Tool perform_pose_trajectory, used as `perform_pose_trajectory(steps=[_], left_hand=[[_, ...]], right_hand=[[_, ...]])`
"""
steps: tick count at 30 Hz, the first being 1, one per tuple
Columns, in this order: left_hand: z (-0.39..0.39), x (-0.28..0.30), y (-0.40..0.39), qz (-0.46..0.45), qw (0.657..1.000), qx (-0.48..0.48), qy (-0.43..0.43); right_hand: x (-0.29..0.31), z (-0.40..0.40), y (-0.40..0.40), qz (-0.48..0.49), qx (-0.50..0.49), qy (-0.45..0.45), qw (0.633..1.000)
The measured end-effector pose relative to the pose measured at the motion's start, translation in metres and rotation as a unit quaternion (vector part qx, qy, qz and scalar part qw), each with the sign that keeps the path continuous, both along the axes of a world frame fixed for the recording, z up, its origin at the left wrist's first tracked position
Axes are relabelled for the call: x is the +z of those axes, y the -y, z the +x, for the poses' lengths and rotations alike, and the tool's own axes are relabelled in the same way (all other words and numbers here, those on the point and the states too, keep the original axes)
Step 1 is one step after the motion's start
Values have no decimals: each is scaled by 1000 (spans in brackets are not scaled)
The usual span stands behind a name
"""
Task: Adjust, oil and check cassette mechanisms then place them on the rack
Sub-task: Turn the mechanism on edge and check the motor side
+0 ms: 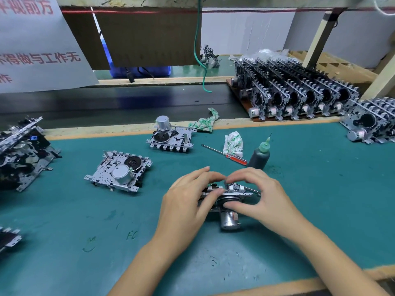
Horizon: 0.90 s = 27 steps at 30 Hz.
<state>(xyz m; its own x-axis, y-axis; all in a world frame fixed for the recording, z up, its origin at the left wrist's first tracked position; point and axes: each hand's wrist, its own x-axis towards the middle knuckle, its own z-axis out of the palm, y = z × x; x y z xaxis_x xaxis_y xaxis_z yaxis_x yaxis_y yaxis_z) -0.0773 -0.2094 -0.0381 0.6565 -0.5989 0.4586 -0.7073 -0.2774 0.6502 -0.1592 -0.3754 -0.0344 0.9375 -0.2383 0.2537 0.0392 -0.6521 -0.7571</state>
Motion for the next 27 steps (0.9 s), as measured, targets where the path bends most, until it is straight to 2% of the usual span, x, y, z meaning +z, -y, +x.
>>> perform_pose_trajectory(steps=[4,14,16,19,20,27], left_hand=[[0,0,1,-12,1000,-8,-8],[1,1,0,-15,999,-28,-23],[2,2,0,-9,999,-32,-25],[2,3,-1,-5,999,-35,-36],[2,3,-1,-5,999,-33,-36],[3,4,-3,-5,998,-50,-43]], right_hand=[[-6,5,1,75,1,-23,997],[-5,0,-1,46,-2,-19,999],[-7,-9,1,2,-51,-9,999],[-19,-21,2,-207,-96,11,974],[-23,-23,2,-246,-90,3,965],[-18,-28,6,-307,-53,-4,950]])
